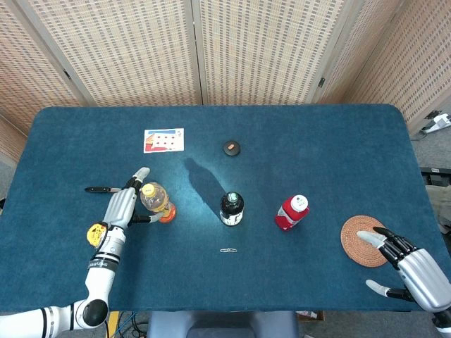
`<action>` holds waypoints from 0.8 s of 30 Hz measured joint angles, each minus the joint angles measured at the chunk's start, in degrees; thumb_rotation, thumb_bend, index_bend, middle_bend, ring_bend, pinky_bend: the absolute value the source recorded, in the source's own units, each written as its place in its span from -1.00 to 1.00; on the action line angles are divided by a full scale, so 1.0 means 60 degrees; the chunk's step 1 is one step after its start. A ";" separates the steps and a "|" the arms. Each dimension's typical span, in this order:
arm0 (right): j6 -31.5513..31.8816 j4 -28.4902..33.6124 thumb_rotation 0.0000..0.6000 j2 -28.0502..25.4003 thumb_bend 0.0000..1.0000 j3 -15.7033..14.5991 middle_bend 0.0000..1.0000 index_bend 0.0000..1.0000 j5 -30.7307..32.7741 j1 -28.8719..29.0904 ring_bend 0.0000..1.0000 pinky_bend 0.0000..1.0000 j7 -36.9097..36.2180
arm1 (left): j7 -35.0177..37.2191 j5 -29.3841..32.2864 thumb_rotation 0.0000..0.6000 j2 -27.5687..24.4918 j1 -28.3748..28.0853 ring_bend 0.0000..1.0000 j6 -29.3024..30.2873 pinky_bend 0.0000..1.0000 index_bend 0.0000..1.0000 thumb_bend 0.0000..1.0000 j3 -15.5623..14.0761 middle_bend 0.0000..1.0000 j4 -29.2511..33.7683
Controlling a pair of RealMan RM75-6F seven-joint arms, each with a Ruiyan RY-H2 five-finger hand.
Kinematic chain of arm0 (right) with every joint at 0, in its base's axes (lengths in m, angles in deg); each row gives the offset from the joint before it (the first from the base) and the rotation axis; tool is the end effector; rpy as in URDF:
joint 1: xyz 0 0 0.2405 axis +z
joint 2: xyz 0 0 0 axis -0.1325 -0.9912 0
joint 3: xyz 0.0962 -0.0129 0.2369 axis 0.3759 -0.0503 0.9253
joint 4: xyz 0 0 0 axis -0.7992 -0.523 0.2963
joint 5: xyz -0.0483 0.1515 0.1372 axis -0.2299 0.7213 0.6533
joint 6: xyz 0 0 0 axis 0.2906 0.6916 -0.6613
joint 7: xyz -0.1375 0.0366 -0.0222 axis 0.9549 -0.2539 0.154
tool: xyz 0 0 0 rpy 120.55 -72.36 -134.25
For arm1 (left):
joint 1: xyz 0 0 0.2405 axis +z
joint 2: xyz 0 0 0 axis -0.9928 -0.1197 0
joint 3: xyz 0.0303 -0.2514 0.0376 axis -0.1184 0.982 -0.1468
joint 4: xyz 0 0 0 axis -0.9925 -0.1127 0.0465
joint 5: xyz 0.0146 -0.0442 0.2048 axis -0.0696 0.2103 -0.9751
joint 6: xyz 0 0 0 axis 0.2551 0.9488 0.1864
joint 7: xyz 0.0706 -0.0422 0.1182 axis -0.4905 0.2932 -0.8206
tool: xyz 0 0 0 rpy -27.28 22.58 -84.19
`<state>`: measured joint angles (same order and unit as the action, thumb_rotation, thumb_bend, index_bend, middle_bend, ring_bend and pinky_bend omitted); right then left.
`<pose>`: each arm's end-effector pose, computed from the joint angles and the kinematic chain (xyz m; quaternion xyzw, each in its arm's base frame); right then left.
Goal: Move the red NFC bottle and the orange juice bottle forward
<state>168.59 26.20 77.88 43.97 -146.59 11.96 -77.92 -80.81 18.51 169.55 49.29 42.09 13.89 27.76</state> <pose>-0.2914 -0.1317 0.1890 0.6789 -0.3778 0.4701 0.4187 -0.1645 0.3233 0.0213 -0.5449 -0.5465 -0.4507 0.4487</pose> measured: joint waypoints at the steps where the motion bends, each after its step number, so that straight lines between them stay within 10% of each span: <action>1: -0.0018 0.0000 1.00 0.0004 -0.91 0.0003 -0.52 -0.63 0.0013 0.0003 -0.73 -0.39 0.0008 | -0.0029 0.0006 1.00 -0.0051 0.0025 -0.81 0.0012 -0.57 -0.96 -0.86 -0.0021 -0.93 0.0076; 24: -0.0235 0.0121 1.00 0.0094 -0.91 0.0548 -0.50 -0.58 0.1213 -0.0188 -0.72 -0.39 0.1294 | -0.1051 -0.2348 1.00 -0.1764 0.1338 -1.00 0.1440 -0.64 -0.80 -0.86 -0.1815 -1.00 0.1324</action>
<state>167.18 26.93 78.44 47.25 -139.31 10.84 -70.16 -87.12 4.42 158.96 57.32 50.73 3.00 35.70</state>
